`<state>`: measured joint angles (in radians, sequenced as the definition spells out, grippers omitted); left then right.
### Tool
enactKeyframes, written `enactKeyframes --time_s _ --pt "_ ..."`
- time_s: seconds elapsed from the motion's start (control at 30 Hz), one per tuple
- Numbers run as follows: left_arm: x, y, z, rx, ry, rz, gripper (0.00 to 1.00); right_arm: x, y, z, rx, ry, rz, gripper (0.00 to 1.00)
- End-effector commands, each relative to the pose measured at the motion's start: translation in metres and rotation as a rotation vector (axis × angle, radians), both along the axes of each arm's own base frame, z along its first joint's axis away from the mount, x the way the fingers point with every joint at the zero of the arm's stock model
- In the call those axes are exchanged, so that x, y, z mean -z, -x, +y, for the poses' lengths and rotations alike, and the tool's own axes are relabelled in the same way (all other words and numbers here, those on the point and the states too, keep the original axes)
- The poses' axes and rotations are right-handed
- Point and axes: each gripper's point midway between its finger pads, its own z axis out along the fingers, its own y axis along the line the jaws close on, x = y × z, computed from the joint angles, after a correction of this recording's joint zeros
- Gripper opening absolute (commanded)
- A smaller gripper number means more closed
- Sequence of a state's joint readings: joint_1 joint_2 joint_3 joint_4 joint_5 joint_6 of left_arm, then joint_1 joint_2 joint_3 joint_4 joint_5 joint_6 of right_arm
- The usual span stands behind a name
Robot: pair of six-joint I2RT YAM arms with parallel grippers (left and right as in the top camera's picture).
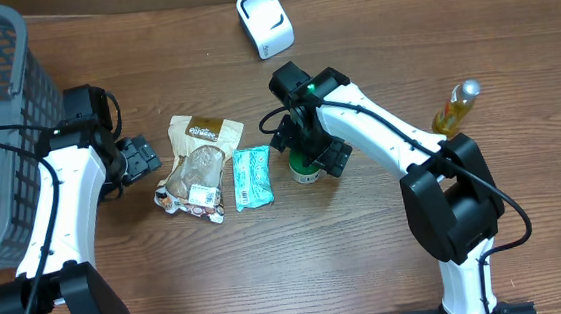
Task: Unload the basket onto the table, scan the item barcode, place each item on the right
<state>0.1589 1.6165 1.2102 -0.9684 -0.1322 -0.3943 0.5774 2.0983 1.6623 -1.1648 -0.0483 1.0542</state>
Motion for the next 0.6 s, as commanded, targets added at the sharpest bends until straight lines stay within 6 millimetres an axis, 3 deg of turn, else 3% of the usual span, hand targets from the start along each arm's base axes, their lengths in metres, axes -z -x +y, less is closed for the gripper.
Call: enactKeyframes --time_s 0.0,0.57 --pt "-0.0054 0.0006 0.0021 -0.017 -0.006 -0.019 1.0 -0.0058 -0.0014 -0.0034 0.021 0.01 -0.021 0.99" --pt "-0.0054 0.0005 0.0021 -0.017 -0.006 -0.019 1.0 -0.002 -0.0001 0.0046 -0.003 0.001 -0.037 0.98"
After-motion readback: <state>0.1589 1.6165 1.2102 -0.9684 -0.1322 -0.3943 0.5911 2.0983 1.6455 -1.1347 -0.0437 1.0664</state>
